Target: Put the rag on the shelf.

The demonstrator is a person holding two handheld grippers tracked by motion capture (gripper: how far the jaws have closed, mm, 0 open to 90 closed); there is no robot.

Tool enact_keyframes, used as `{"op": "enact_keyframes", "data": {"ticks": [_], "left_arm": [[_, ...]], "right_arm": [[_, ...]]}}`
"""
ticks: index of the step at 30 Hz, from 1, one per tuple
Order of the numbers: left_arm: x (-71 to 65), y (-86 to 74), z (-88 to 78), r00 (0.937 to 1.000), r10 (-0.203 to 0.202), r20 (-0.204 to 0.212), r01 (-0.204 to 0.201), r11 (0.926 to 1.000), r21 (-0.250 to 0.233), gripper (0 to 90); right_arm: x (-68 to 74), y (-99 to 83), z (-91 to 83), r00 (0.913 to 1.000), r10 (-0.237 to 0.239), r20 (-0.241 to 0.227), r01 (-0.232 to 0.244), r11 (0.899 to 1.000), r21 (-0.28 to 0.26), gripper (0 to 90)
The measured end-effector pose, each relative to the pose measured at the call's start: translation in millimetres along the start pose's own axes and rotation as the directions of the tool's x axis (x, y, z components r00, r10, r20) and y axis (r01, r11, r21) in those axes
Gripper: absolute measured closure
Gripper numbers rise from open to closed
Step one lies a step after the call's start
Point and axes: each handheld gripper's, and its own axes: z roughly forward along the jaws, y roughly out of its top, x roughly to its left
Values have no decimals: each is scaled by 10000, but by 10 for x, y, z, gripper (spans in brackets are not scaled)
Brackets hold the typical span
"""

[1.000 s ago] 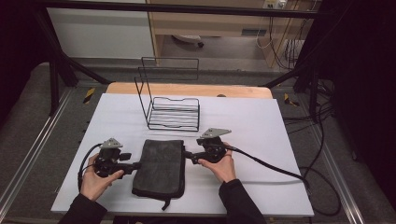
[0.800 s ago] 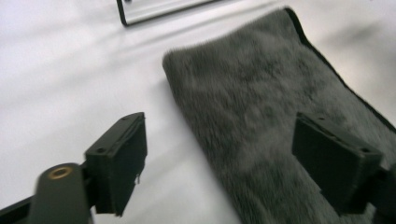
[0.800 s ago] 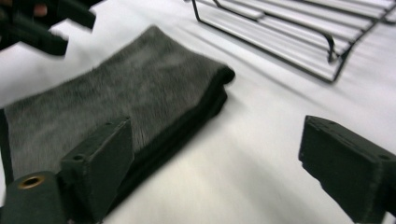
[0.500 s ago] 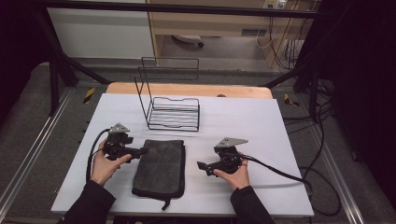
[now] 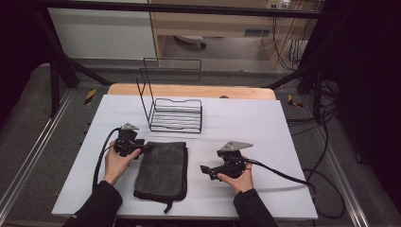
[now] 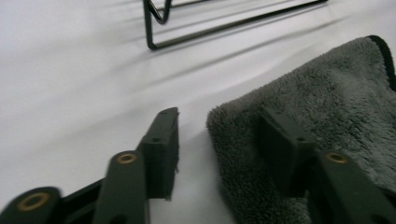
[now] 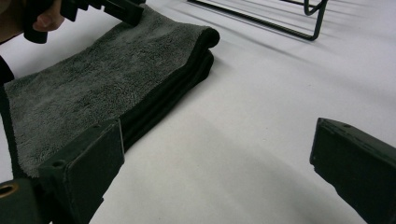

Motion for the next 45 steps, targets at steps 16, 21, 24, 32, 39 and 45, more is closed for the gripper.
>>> {"op": "enact_keyframes", "data": {"ticks": [16,21,24,32,39,45], "left_arm": [[-34,-75,40,9991,-176,374,166,9995,276,735],[-28,-79,45,9989,-191,429,179,9995,271,746],[-64,-77,44,9997,4,241,-10,9996,275,753],[-87,-75,46,9998,164,96,-166,9995,267,755],[-75,-75,48,9997,164,179,-169,9995,267,756],[-79,-77,48,9996,218,158,-221,9995,245,755]], "right_arm": [[-5,52,33,9990,434,103,-432,9989,-185,50],[87,245,177,9977,146,657,-137,9998,-147,89],[119,322,258,9973,212,700,-199,9996,-185,110],[177,501,757,9957,438,811,-462,9986,271,266],[170,541,1026,9925,481,1121,-572,9952,795,435],[158,533,1040,9930,777,890,-877,9896,1141,569]]}}
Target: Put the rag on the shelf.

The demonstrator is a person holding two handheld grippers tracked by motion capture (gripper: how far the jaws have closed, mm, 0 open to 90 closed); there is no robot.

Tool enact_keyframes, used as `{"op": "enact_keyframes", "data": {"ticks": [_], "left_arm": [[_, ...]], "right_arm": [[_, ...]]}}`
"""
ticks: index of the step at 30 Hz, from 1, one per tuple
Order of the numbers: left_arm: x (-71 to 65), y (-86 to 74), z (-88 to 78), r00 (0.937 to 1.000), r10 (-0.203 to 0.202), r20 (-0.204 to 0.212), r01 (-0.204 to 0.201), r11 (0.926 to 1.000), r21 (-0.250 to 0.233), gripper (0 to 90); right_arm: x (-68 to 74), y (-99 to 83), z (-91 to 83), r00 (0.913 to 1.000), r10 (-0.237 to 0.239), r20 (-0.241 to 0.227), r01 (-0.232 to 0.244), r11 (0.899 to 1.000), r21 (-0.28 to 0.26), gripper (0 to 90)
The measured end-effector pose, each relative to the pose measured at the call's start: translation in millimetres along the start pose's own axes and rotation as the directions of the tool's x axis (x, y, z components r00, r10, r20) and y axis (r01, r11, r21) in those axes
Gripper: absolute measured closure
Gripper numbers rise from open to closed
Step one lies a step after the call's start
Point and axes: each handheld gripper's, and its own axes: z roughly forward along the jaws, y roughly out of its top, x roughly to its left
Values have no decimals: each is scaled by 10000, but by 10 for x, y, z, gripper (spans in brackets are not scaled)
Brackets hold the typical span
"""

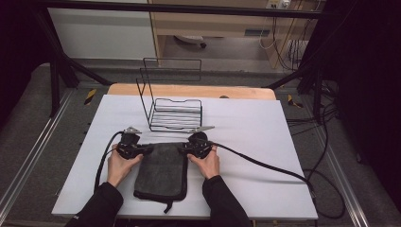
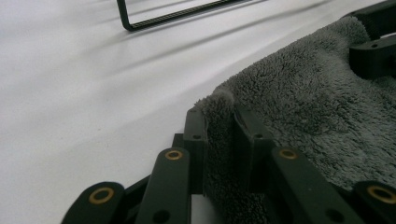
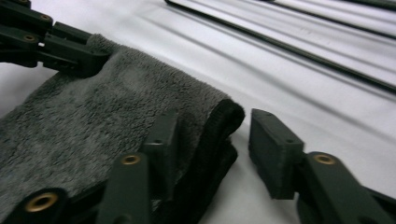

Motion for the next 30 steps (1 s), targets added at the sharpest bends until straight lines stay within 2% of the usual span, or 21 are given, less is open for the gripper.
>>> {"op": "enact_keyframes", "data": {"ticks": [3,7,10,17,19,24,30], "left_arm": [[3,-1,0,10000,12,23,-12,10000,-10,755],[19,-4,2,9999,-37,136,37,10000,-44,755],[38,-4,-2,9994,-209,283,209,9998,-8,757],[47,4,-18,9987,-352,366,352,9994,-1,788],[51,5,-29,9979,-474,433,476,9989,-19,796],[44,16,-110,9976,-426,545,444,9984,-336,800],[-2,22,-262,9980,-144,622,196,9963,-840,800]], "right_arm": [[-2,-4,13,9992,288,-266,-282,9994,221,635],[-6,1,15,9979,505,-406,-490,9981,365,681],[-11,10,13,9957,696,-616,-663,9964,535,746],[-32,42,-6,9924,917,-822,-856,9935,745,795],[-26,52,-30,9924,907,-833,-848,9938,717,799],[5,58,-89,9939,727,-834,-687,9964,496,800],[90,76,-242,9938,442,-1017,-456,9989,-108,800]]}}
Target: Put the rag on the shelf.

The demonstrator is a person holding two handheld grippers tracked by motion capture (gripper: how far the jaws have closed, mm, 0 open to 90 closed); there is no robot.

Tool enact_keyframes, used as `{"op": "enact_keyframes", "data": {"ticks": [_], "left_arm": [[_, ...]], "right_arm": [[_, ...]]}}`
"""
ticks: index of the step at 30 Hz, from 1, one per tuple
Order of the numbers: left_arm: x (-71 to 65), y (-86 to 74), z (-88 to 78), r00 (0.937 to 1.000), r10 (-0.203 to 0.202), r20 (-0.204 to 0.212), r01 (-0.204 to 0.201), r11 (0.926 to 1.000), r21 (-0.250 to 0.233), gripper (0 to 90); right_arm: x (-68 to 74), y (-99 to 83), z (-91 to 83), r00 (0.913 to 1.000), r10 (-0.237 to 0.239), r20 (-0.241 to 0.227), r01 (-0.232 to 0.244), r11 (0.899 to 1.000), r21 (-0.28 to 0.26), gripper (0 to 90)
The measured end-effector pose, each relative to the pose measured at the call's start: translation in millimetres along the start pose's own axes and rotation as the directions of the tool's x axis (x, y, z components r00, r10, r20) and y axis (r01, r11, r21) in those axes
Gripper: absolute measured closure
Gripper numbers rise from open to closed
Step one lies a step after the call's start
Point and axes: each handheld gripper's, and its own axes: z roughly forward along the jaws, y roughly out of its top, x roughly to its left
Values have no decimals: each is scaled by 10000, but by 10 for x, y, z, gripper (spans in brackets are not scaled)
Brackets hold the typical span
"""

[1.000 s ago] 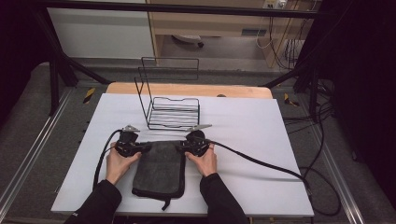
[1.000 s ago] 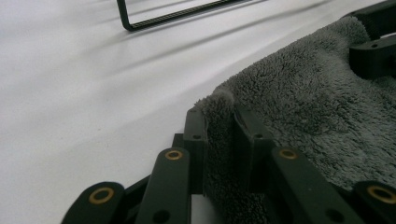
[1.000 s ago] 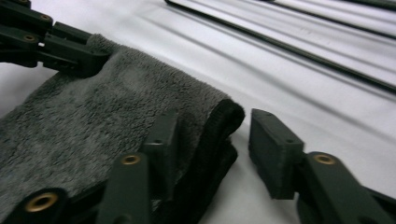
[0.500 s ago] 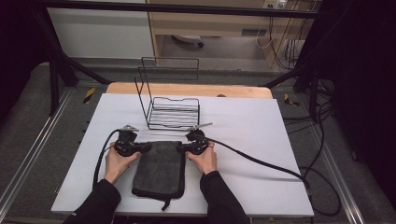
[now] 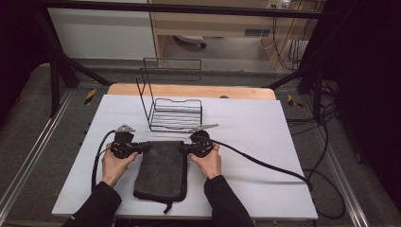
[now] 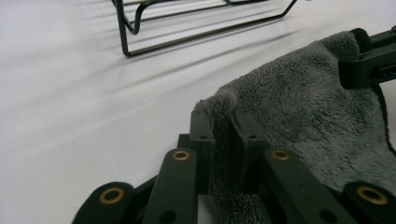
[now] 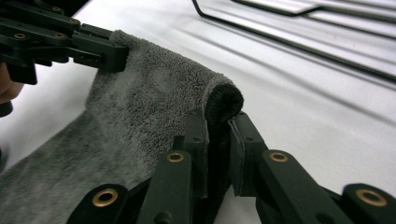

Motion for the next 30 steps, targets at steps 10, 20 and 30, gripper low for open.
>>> {"op": "enact_keyframes", "data": {"ticks": [10,20,30], "left_arm": [[-114,35,-268,9994,321,107,-314,9976,-619,800],[-216,102,-467,9979,649,74,-636,9908,-1198,801],[-328,166,-626,9953,972,33,-951,9797,-1763,801]], "right_arm": [[115,13,-172,9992,-335,-212,320,9972,-671,800],[179,66,-336,9965,-716,-426,648,9873,-1451,800],[225,120,-491,9935,-1089,-322,1005,9752,-1972,801]]}}
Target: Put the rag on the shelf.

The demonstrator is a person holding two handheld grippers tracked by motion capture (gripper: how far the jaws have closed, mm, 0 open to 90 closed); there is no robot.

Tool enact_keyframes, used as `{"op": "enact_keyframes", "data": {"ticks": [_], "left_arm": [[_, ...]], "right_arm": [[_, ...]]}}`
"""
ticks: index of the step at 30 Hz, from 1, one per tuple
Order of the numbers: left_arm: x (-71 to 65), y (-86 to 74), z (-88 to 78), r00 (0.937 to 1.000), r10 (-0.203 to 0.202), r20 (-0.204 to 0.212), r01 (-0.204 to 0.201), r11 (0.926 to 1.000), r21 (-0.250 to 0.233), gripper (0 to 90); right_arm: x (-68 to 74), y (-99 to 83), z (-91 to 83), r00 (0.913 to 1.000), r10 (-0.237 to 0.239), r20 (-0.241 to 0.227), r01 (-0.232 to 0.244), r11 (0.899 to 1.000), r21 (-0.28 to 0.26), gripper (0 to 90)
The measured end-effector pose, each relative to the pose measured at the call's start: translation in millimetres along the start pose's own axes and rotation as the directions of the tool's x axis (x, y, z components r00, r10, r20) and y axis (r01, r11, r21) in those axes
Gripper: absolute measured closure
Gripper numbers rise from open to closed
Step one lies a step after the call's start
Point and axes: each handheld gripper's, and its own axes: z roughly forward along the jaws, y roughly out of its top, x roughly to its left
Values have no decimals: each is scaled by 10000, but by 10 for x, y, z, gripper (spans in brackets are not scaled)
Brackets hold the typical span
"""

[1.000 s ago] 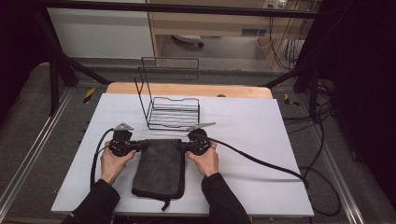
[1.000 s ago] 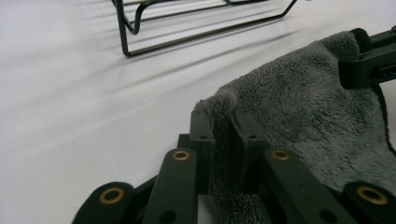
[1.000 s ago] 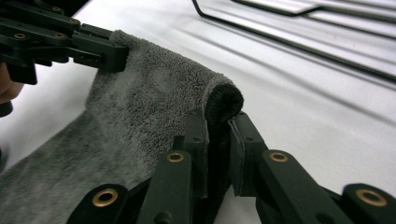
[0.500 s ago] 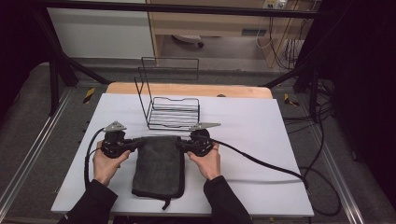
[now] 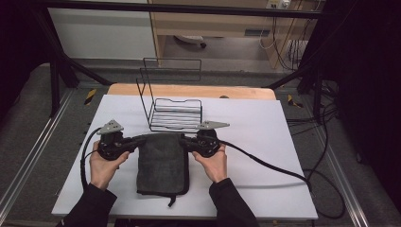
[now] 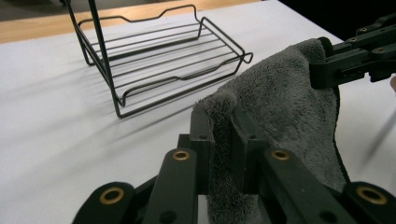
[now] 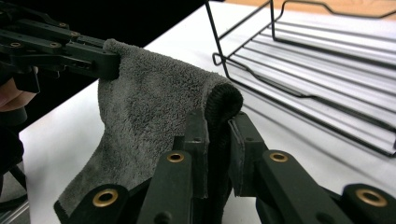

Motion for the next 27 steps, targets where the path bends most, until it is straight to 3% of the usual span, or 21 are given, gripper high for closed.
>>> {"op": "enact_keyframes", "data": {"ticks": [13,27], "left_arm": [[-105,90,-150,10000,-22,37,25,9973,-740,803],[-231,201,-335,9994,336,-95,-347,9855,-1663,802]], "right_arm": [[123,152,-190,9975,-701,85,705,9956,-617,801],[254,301,-379,9915,-1283,198,1298,9825,-1335,802]]}}
